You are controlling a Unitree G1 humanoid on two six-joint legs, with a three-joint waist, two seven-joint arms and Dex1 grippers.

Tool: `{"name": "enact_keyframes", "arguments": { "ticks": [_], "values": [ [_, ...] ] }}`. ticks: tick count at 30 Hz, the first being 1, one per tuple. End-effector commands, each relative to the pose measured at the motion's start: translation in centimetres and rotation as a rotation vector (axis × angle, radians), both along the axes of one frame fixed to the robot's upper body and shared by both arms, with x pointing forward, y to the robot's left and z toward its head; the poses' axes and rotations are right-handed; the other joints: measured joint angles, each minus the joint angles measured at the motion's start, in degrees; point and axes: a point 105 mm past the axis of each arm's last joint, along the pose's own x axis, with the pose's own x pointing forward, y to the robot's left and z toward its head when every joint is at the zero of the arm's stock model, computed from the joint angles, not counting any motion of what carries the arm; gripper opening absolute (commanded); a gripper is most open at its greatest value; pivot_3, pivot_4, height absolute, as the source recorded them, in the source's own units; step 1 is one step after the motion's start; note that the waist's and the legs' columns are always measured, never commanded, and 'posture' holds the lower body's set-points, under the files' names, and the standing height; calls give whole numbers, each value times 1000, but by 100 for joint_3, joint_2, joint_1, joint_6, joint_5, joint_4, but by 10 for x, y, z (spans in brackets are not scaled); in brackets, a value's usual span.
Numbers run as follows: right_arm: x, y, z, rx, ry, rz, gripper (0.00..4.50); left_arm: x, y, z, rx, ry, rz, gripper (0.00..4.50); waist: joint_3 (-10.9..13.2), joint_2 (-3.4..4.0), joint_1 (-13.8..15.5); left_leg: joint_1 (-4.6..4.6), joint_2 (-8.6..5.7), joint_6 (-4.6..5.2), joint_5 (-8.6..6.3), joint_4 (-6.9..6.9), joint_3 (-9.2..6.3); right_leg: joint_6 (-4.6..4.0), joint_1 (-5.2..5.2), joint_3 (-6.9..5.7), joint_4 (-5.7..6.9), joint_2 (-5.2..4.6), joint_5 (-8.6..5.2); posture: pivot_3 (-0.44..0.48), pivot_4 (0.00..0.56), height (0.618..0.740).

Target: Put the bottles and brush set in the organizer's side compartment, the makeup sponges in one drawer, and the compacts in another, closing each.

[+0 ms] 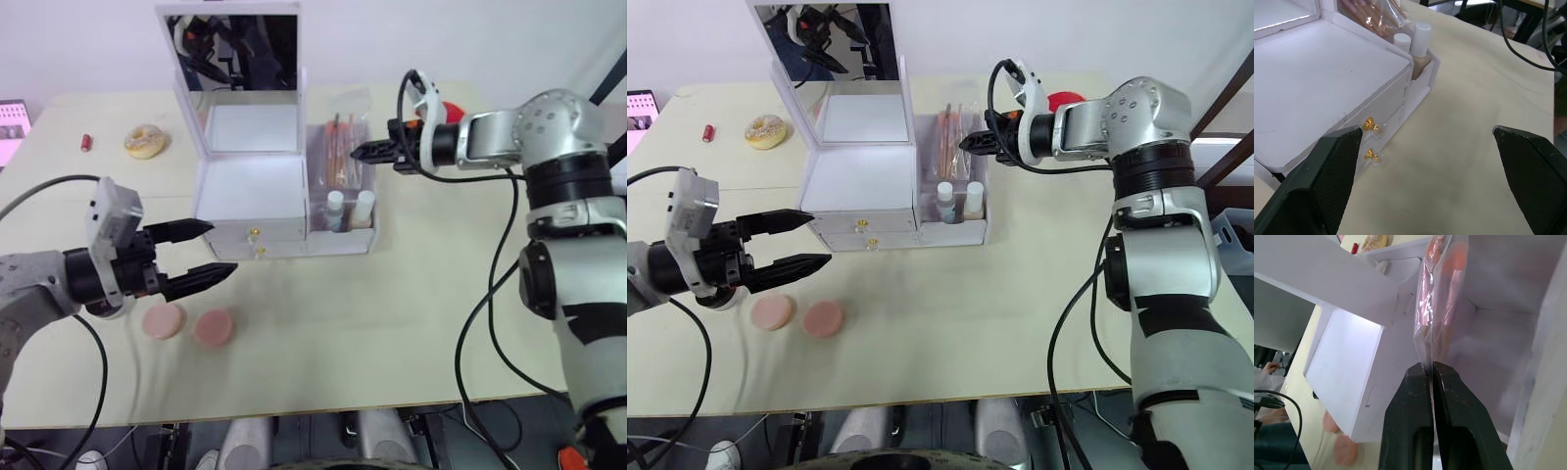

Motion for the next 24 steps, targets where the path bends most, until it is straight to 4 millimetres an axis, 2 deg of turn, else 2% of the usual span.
{"name": "enact_keyframes", "arguments": {
  "ticks": [1, 5, 8, 18, 24],
  "values": [
    [2, 1, 22, 3, -127, 30, 0, -3, -2, 10, -7, -50, -10, 4473, 0, 0, 1, 0, 0, 0, 0, 0, 0, 0, 0, 0, 0, 0, 0, 0, 150, 739],
    [5, -2, 24, -8, -266, 78, 0, -3, -2, 11, -11, -56, -7, 4473, 0, -1, 12, -1, 0, 0, 0, 0, 0, 1, 0, 0, -1, 0, 0, 0, 150, 739],
    [8, -8, 11, -60, -359, 116, 0, -2, -3, 12, -14, -60, -10, 4473, -1, -2, 8, 0, 0, -1, 0, 1, 0, 3, 1, 0, 0, 0, 1, 0, 150, 739],
    [12, -6, -11, -58, -396, 218, 0, 0, -4, 14, -14, -62, -15, 4473, 0, 1, -20, 12, 0, -13, 7, 3, 3, 19, 2, 8, 11, 2, 12, 0, 150, 739],
    [17, -2, -14, -69, -394, 223, 0, 0, -4, 14, -12, -63, -14, 4473, 0, 1, -13, 10, 0, -17, 10, 4, 3, 19, 3, 11, 10, 3, 13, 0, 150, 739]
  ]
}}
